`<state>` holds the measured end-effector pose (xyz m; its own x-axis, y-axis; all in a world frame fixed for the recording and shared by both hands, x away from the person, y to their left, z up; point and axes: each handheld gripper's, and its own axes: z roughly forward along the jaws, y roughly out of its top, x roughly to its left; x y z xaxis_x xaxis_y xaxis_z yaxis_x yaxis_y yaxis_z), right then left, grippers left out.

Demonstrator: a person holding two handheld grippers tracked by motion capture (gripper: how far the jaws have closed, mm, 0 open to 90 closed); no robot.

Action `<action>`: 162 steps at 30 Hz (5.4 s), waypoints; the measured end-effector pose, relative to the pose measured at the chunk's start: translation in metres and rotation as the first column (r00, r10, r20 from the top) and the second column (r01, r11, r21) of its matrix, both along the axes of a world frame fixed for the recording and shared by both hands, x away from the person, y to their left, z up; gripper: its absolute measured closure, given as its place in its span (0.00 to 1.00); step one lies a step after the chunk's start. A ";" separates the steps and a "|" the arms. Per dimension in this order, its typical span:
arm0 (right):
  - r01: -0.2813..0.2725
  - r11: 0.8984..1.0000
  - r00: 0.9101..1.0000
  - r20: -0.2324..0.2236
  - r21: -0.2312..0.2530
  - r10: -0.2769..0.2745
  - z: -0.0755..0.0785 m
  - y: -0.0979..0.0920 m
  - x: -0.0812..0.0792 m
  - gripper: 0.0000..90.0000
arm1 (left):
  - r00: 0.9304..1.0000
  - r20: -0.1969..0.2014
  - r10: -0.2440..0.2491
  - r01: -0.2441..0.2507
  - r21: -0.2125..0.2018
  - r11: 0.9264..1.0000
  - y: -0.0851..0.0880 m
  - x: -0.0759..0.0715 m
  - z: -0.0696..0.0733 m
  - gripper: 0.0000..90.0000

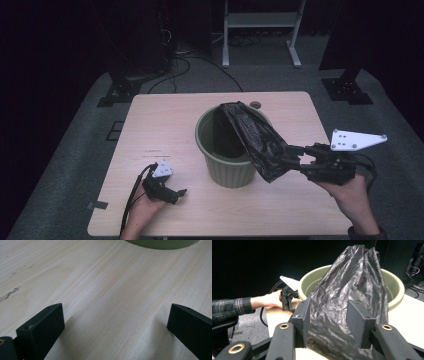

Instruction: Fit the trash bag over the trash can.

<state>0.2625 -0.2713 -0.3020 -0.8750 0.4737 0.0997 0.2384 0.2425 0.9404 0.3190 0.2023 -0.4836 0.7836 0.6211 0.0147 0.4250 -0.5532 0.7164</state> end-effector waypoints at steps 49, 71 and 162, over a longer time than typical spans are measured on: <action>0.033 0.998 0.999 0.021 0.061 -0.035 0.013 0.057 0.080 1.00 | 0.984 0.151 -0.093 0.131 -0.263 0.956 -0.009 -0.027 0.099 0.03; 0.076 0.993 0.997 -0.006 0.085 -0.076 0.016 0.065 0.105 1.00 | 0.900 0.285 -0.329 0.404 -0.265 0.875 -0.114 -0.032 0.185 0.23; 0.179 0.981 0.984 -0.014 0.071 -0.179 0.001 0.001 0.083 1.00 | 0.929 0.282 -0.239 0.330 -0.340 0.881 -0.092 -0.009 0.196 0.67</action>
<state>0.3453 -0.2699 -0.3008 -0.7758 0.6140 0.1455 0.2795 0.1276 0.9516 0.3105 0.1103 -0.2879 0.9304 0.3657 0.0226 0.0931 -0.2956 0.9508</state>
